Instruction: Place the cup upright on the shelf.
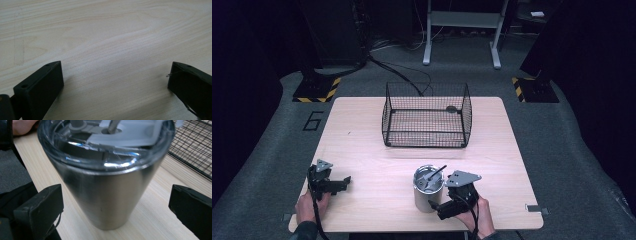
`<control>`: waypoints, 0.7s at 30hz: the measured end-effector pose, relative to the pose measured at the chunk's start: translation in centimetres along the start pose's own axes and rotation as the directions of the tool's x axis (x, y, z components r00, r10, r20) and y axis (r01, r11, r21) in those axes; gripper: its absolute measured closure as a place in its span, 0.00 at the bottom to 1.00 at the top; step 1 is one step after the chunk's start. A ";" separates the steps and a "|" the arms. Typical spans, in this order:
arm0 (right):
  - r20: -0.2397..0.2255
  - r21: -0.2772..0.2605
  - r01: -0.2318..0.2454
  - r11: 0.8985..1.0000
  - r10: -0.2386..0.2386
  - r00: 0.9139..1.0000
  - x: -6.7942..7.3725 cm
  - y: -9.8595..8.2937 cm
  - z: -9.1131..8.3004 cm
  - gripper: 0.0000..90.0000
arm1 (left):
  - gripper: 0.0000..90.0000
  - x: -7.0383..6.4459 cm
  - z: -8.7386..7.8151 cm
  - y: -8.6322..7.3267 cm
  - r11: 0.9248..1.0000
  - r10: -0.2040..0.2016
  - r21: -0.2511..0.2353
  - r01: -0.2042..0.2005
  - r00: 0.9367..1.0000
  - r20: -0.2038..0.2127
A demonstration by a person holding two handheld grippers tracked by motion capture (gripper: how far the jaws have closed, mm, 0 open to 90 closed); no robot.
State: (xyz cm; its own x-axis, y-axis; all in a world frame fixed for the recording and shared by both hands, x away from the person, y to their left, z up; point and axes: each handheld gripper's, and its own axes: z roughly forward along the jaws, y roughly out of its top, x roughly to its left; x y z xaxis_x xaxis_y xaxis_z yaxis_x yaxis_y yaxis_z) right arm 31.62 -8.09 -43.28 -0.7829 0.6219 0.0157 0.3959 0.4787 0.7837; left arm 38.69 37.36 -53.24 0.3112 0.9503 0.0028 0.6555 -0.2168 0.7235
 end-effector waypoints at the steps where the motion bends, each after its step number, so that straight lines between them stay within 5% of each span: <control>1: -0.006 -0.010 0.003 1.000 -0.003 1.000 0.2 0.2 0.2 0.00 | 0.00 0.0 0.0 0.0 1.000 0.000 0.000 0.000 1.000 0.000; 21: 0.022 -0.113 -0.008 0.994 0.011 1.000 1.1 1.5 2.6 0.00 | 0.00 0.0 0.0 0.0 1.000 -0.006 -0.001 0.006 1.000 0.002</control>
State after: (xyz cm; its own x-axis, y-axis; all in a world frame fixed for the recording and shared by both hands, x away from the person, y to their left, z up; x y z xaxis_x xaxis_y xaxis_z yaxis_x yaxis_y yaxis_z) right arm 32.55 -5.07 -43.71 -0.7676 0.6408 0.0105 0.3460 0.4006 0.8484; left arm 38.68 37.32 -53.26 0.3084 0.9512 -0.0029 0.6567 -0.2107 0.7241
